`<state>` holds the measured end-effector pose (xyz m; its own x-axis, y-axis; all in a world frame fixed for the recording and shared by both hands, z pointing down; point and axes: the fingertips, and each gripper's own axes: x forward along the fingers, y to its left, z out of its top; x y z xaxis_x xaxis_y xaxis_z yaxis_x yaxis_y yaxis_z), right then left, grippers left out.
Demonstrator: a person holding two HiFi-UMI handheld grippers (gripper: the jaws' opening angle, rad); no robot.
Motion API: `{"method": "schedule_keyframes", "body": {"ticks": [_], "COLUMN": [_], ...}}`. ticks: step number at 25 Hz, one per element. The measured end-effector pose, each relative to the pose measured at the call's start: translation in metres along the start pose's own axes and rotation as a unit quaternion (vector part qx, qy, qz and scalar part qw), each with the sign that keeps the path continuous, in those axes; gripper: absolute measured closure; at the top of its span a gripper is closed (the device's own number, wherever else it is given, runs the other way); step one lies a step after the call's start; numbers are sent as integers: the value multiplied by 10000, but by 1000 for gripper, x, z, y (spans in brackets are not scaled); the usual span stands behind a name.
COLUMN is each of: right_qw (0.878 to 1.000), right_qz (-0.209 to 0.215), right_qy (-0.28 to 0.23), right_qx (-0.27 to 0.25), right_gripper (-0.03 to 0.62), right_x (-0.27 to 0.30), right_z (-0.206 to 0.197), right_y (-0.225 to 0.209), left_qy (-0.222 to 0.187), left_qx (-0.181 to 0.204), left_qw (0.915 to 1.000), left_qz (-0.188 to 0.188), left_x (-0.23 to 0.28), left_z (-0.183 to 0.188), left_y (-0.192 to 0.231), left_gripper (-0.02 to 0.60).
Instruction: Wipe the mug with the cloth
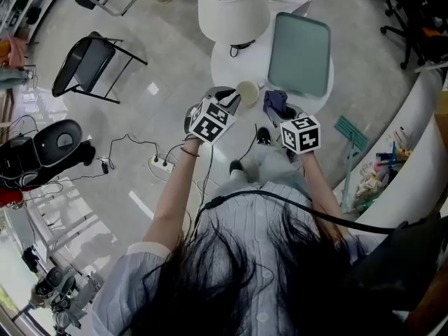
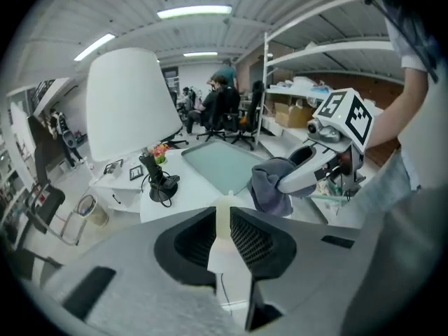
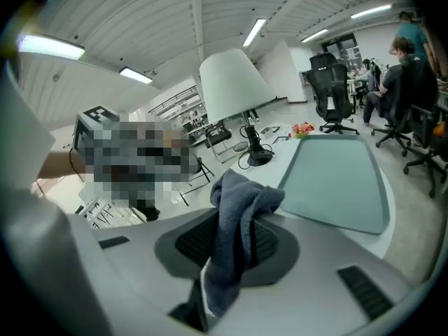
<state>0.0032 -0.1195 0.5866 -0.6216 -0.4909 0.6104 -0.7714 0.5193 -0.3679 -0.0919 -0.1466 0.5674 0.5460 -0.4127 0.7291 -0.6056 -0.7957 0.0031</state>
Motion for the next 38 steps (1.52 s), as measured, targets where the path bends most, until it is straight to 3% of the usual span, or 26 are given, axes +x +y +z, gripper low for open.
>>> {"method": "schedule_keyframes", "body": {"ticks": [4,8,14,18,26,28,31,38], "right_qw": [9996,9983,9957,9939,9803,9786,9785,9811], "right_qz": [70,196,390,467,648,686,706,686], "right_qy": [242,483,708,813,1029,1053,1073,1022], "right_qx": [-121,-256,-441,-576,-1559,-1630,-1611,-1496], "right_gripper": [508,508,508,508,508,508,508,508], "right_x": [14,28,43,50,61,64,68,68], "right_z": [-5,-9,-12,-15,-16,-16,-16,-19], "right_y": [-16,-21,-27,-27,-26,-26,-26,-23], "left_qy": [610,1237,1653,1980,2230,2254,2267,2102], "left_qx": [883,1525,1994,2426,2780,2751,2522,1365], "left_qw": [9940,9787,9625,9448,9276,9279,9348,9645], "left_qz": [-223,-602,-811,-965,-1122,-1123,-1059,-834], "left_x": [33,57,79,90,99,102,105,101], "left_z": [4,-6,-11,-23,-30,-30,-28,-28], "left_y": [8,8,15,16,18,16,16,16], "left_gripper": [531,510,509,509,512,512,525,523]}}
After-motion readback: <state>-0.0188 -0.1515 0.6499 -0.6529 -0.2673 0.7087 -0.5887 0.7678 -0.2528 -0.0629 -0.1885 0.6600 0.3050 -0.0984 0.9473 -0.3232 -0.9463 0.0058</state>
